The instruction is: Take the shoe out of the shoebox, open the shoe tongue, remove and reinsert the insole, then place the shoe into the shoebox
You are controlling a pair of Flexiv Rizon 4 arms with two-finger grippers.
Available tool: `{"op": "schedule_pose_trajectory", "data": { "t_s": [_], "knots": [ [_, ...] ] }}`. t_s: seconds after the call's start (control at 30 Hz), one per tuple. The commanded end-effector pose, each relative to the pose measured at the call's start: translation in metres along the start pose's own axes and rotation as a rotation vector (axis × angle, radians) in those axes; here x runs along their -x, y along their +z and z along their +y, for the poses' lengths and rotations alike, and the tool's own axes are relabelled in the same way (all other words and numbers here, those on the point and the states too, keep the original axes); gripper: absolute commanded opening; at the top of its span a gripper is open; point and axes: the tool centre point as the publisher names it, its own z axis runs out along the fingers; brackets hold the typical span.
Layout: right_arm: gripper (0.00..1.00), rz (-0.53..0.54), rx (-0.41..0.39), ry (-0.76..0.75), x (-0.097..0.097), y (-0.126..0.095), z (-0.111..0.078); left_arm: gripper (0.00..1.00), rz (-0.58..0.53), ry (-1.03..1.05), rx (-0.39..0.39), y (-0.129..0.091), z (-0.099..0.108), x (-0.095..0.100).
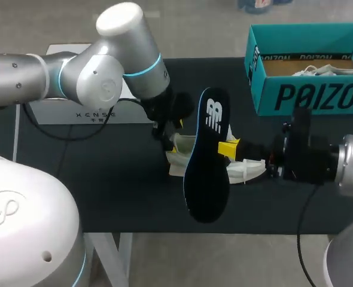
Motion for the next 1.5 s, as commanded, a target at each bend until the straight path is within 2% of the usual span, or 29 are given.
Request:
{"op": "schedule_pose_trajectory", "data": {
  "t_s": [0.03, 0.33, 0.37, 0.57, 0.9, 1.13, 1.5],
  "knots": [
    [0.0, -0.013, 0.004, 0.001, -0.007, -0.005, -0.003, 1.0, -0.01, -0.001, 0.052, -0.005, -0.002, -0.005],
    [0.0, -0.017, -0.007, -0.009, -0.007, -0.012, 0.002, 1.0, -0.01, -0.001, 0.052, -0.005, -0.002, -0.005],
    [0.0, -0.015, -0.012, -0.013, -0.007, -0.013, 0.003, 1.0, -0.023, -0.024, 0.071, -0.005, -0.002, -0.005],
    [0.0, -0.022, -0.023, -0.025, -0.007, -0.017, 0.005, 1.0, 0.002, -0.083, 0.081, -0.018, -0.008, -0.003],
    [0.0, -0.065, -0.14, -0.146, -0.015, -0.017, 0.028, 1.0, -0.006, -0.142, 0.053, -0.026, -0.013, -0.006],
    [0.0, -0.084, -0.088, -0.125, -0.023, -0.018, 0.037, 1.0, -0.017, -0.168, 0.036, -0.031, -0.015, -0.01],
    [0.0, -0.092, -0.092, -0.142, -0.03, -0.016, 0.044, 1.0, 0.002, -0.164, 0.047, -0.026, -0.018, -0.01]
  ]
}}
